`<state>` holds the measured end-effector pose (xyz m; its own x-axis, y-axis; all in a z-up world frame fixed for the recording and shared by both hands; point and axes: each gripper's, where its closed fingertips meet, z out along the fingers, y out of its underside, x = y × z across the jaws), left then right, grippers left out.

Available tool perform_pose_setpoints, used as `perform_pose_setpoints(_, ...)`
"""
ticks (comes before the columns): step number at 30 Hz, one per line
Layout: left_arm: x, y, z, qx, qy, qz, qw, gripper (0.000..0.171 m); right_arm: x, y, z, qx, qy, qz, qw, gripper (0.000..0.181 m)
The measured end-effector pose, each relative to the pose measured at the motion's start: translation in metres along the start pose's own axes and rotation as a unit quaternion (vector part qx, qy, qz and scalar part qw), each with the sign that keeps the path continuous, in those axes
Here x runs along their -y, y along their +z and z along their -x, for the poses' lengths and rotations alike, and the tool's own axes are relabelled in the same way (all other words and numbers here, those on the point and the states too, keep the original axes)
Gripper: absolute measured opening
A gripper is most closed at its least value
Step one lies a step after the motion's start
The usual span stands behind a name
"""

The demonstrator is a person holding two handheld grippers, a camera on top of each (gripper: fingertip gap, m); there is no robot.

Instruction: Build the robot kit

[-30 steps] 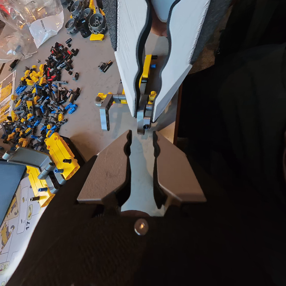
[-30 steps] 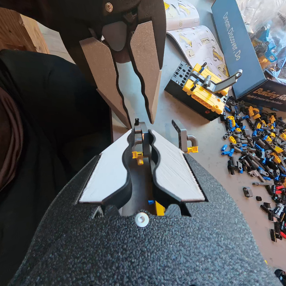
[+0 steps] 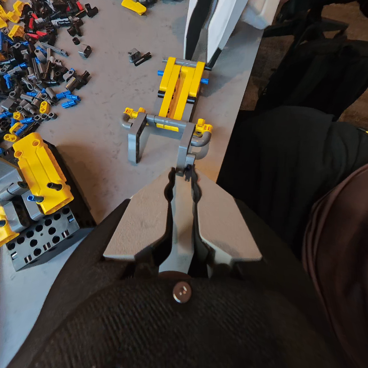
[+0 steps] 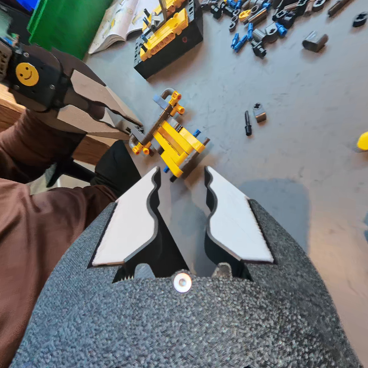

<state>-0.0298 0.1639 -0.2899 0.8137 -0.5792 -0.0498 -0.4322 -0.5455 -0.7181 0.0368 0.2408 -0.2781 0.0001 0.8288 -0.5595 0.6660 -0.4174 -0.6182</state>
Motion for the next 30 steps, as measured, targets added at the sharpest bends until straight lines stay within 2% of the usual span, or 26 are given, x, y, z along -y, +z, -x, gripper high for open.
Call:
perform_pose_setpoints(2, 0.003, 0.002, -0.002, 0.006, 0.02, 0.002, 1.0, 0.012, 0.002, 0.002, 0.003, 0.007, 0.001, -0.002, 1.0, 0.031)
perform_pose_setpoints(8, 0.003, 0.001, -0.002, 0.026, 0.084, 0.037, 0.995, 0.01, 0.008, -0.006, 0.005, -0.055, -0.048, 0.016, 0.997, 0.023)
perform_pose_setpoints(14, 0.003, 0.002, -0.002, 0.014, 0.112, 0.057, 0.992, 0.008, 0.038, -0.01, 0.037, -0.078, -0.123, 0.001, 0.989, 0.02)
perform_pose_setpoints(18, 0.004, 0.004, -0.003, 0.004, 0.096, 0.048, 0.994, 0.007, 0.046, 0.01, 0.063, -0.066, -0.17, 0.023, 0.983, 0.019)
perform_pose_setpoints(21, 0.002, 0.002, -0.004, 0.0, 0.074, 0.036, 0.997, 0.013, 0.049, 0.033, 0.073, -0.046, -0.18, 0.038, 0.982, 0.026)
perform_pose_setpoints(26, -0.013, -0.015, -0.002, 0.003, 0.036, 0.032, 0.999, 0.022, 0.046, 0.065, 0.077, -0.033, -0.188, 0.082, 0.978, 0.026)
perform_pose_setpoints(30, -0.023, -0.03, 0.001, 0.007, 0.01, 0.016, 1.0, 0.022, 0.049, 0.067, 0.082, -0.032, -0.2, 0.084, 0.976, 0.025)
